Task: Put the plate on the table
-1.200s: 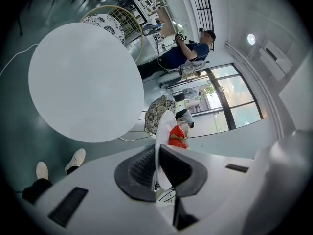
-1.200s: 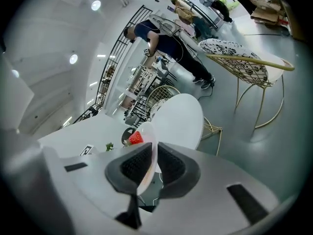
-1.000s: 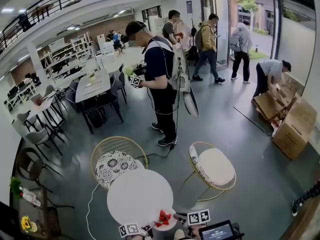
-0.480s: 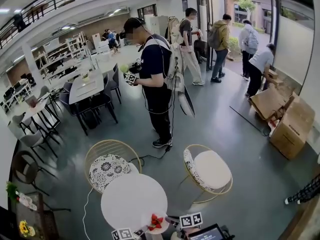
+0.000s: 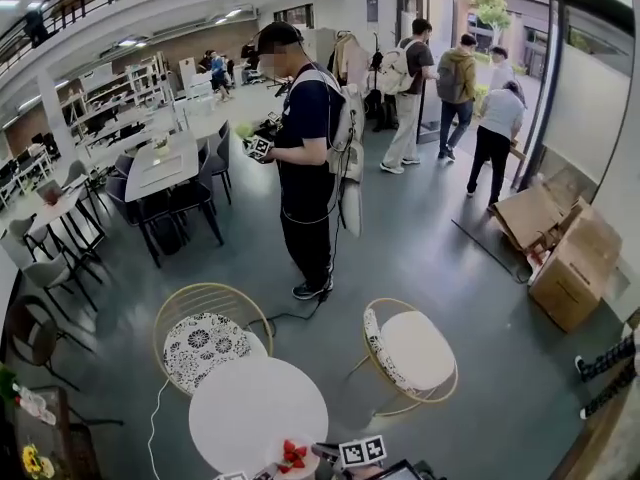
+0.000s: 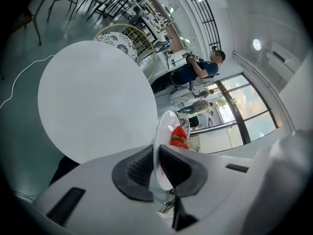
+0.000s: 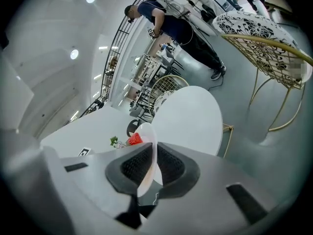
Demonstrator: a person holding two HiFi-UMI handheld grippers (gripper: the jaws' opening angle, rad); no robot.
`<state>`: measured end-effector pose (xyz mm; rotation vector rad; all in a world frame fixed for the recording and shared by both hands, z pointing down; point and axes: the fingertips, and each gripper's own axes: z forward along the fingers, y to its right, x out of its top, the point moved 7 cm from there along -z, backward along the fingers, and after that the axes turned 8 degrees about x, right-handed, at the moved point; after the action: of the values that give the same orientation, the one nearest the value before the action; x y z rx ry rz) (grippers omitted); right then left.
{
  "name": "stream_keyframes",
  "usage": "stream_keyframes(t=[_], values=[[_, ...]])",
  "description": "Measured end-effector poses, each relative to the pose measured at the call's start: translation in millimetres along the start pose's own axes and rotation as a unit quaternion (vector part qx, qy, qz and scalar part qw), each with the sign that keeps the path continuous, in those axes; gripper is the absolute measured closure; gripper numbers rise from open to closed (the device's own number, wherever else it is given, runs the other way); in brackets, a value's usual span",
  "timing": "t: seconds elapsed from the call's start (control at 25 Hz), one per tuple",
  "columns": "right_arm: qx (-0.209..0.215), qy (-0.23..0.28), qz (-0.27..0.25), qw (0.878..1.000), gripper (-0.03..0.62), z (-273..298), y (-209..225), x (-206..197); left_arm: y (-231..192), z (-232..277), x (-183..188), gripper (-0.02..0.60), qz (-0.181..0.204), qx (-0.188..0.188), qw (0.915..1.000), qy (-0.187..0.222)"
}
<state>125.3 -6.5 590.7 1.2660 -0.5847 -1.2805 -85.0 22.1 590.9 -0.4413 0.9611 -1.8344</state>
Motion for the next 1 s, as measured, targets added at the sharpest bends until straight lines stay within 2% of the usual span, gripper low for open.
stream_keyframes(t=[0.16,0.52,0.76,1.0], values=[[-0.014,-0.015,-0.009,1.000,0.556,17.8,-0.4,-0.4,-12.3,4.6,8.7,0.566,-0.006,0.012,0.9999,0.003],[-0.061,-0.049,-0.021,0.997,0.556,45.1,41.8,19.3,-39.1,15.3,29.9,0.566,-0.019,0.038,0.9991,0.011],[-0.079,-0.060,-0.024,0.995,0.556,33.6,59.7,25.8,-42.5,32.9,24.5,0.566,-0.038,0.037,0.9985,-0.009],[-0.083,-0.060,-0.033,0.994,0.554,53.1,71.5,46.0,-52.1,50.0,48.0,0.566,-0.025,0.040,0.9989,-0.005]])
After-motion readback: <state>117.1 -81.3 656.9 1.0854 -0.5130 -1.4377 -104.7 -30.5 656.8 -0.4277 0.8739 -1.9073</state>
